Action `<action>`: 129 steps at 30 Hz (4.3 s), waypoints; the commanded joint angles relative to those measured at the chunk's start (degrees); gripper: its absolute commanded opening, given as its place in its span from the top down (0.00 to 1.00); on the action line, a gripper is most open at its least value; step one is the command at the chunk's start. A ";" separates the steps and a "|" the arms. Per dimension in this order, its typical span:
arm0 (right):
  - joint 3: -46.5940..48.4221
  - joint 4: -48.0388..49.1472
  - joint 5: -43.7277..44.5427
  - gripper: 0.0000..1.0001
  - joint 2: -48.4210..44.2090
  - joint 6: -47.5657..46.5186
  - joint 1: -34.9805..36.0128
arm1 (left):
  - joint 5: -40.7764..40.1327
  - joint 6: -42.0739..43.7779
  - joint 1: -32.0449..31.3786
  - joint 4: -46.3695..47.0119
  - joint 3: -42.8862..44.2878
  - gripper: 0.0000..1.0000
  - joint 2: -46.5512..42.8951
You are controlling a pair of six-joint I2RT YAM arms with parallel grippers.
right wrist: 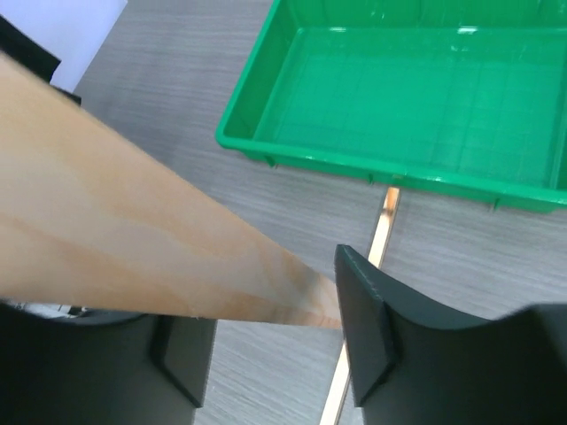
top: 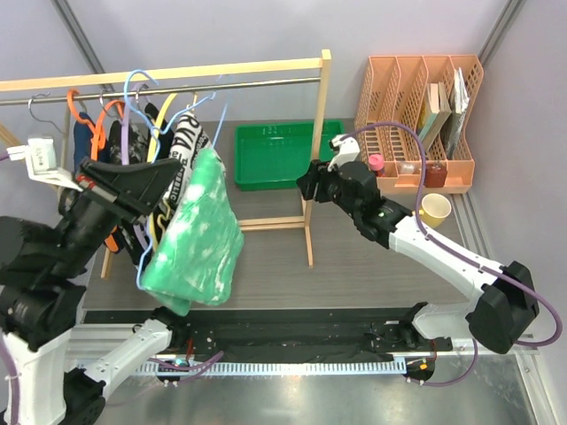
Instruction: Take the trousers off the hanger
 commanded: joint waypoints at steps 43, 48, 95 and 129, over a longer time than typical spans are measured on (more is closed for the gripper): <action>35.93 -29.42 33.13 0.00 4.17 -19.55 59.00 | -10.71 -4.49 -0.13 -15.02 5.59 1.00 -1.09; 36.10 -11.50 53.02 0.00 11.99 -30.09 68.96 | -12.98 -4.40 -0.04 -14.85 3.39 0.99 -2.67; 43.40 17.88 59.37 0.37 30.99 -34.51 68.80 | -10.01 -5.10 -0.04 -12.74 1.02 0.99 -2.59; 36.64 71.59 66.49 0.99 36.97 -81.53 64.49 | -7.38 -5.28 -0.04 -13.26 0.49 1.00 -1.71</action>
